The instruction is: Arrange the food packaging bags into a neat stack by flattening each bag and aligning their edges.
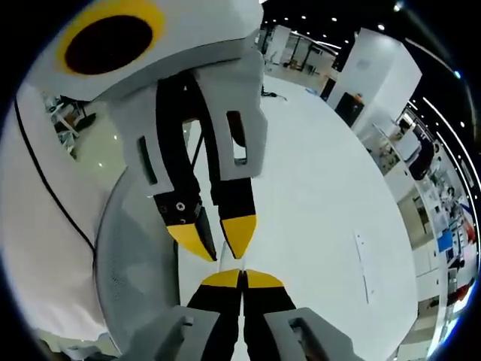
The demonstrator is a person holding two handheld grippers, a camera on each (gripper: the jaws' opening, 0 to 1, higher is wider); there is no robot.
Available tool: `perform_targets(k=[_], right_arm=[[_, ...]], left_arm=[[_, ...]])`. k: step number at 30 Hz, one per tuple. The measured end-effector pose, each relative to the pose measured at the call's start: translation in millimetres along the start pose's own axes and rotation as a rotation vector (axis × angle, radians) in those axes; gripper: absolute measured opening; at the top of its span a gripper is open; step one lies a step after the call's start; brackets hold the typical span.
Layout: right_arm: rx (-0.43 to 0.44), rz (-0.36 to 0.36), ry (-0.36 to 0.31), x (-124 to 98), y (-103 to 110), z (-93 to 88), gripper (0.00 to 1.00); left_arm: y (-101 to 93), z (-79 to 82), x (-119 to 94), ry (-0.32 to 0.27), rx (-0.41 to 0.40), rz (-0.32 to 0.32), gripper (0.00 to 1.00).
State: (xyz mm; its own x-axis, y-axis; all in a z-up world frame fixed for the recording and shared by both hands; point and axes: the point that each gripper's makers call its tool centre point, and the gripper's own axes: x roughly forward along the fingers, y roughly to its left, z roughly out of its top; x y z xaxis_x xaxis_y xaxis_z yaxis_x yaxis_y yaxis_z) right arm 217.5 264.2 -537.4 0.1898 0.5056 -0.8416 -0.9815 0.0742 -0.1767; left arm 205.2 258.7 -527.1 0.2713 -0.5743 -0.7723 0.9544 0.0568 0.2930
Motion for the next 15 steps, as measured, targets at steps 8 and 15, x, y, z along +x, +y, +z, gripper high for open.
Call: perform_targets(k=[8,15], right_arm=[[0.001,0.003,-0.003,-1,2,2.9,0.0],[0.001,0.005,-0.003,0,3,5.4,0.0]], left_arm=[[-3.1,-6.3,6,0.032,0.004,-0.008,0.04],[-3.7,-11.1,12,0.051,-0.01,-0.027,0.05]])
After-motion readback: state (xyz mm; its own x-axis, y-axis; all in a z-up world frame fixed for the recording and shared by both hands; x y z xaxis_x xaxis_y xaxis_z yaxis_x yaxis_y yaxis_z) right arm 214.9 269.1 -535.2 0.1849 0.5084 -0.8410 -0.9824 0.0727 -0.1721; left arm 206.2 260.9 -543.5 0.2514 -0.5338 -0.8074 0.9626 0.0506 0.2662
